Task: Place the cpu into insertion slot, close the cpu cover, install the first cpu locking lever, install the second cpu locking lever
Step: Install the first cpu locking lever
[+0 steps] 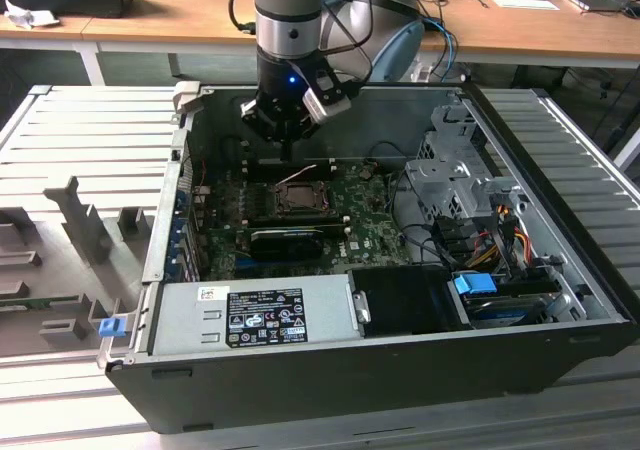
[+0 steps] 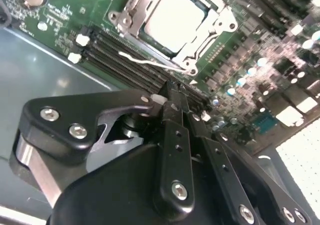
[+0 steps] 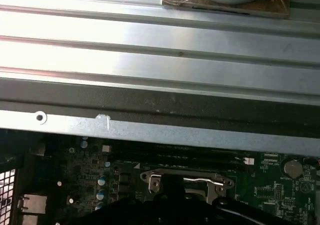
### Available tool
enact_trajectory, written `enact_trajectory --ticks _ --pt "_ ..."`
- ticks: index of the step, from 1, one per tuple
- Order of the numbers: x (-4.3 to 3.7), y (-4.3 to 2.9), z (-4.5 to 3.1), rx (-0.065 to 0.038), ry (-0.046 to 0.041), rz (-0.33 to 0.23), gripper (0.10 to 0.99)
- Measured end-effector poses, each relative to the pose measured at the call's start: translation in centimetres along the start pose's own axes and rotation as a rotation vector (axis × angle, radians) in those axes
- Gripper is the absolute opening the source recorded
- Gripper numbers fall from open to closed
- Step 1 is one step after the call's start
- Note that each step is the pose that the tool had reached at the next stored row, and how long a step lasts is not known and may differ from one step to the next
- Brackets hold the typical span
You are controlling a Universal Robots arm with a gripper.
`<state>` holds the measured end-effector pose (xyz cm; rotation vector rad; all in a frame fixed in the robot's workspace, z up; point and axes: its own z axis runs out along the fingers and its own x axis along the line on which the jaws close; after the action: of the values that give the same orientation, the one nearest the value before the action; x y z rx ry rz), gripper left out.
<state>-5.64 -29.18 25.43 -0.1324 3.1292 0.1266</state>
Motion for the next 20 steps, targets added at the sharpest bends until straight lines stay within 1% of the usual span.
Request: enact_trajectory --ticks 1,2,6,14,16,17,19,20 --pt "0.00 -0.09 0.10 -0.015 -0.0013 0.000 0.106" --pt "-0.01 -0.13 0.28 -0.017 -0.0018 0.000 0.106" --pt "-0.31 -0.22 1.11 -0.017 -0.0015 0.000 0.106" --pt "-0.36 -0.25 1.36 -0.017 -0.0015 0.000 0.106" --pt "-0.37 -0.26 1.44 -0.019 -0.0017 0.000 0.106" --pt "-0.38 -0.27 1.49 -0.026 -0.0020 0.000 0.106" --pt "-0.39 -0.30 1.58 -0.043 -0.0037 0.000 0.106" --pt "-0.41 -0.32 1.65 -0.050 -0.0042 0.000 0.106"
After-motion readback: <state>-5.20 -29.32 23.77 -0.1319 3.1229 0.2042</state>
